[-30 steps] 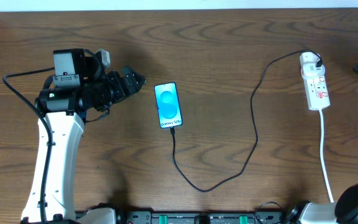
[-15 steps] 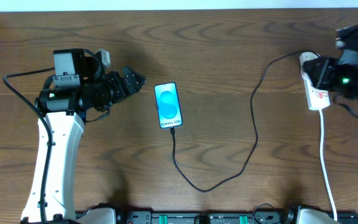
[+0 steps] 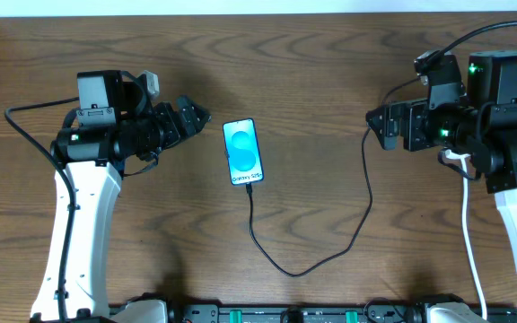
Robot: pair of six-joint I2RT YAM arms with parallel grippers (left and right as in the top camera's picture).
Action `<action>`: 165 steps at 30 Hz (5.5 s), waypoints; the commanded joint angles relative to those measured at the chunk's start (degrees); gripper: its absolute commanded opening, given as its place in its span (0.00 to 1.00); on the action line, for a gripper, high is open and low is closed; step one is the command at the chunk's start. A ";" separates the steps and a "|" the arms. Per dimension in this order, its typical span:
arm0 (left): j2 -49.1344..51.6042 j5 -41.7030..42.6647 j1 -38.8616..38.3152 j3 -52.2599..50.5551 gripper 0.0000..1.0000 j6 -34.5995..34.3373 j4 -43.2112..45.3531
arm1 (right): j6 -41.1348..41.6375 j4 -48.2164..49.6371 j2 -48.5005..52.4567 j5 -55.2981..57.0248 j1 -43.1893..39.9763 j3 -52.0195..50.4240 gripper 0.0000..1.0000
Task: Plug charger to phone and switch on socket
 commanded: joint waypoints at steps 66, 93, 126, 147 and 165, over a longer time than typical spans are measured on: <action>-0.39 -0.31 -0.24 -0.28 0.98 -0.33 -0.15 | -0.33 58.27 -68.37 20.06 0.20 -79.45 0.99; -0.42 -0.31 -0.24 -0.28 0.98 -0.33 -0.15 | -0.31 55.45 -73.88 20.22 0.24 -83.78 0.99; -3.10 -11.23 -0.79 -0.46 0.98 -0.31 0.55 | -0.31 55.45 -73.88 20.22 0.24 -83.78 0.99; -44.46 -21.18 -3.08 -36.09 0.98 27.87 29.99 | -0.31 55.47 -73.85 20.22 0.24 -83.78 0.99; -66.60 -22.91 -3.08 -65.24 0.98 27.82 53.07 | -0.31 55.47 -73.85 20.22 0.24 -83.78 0.99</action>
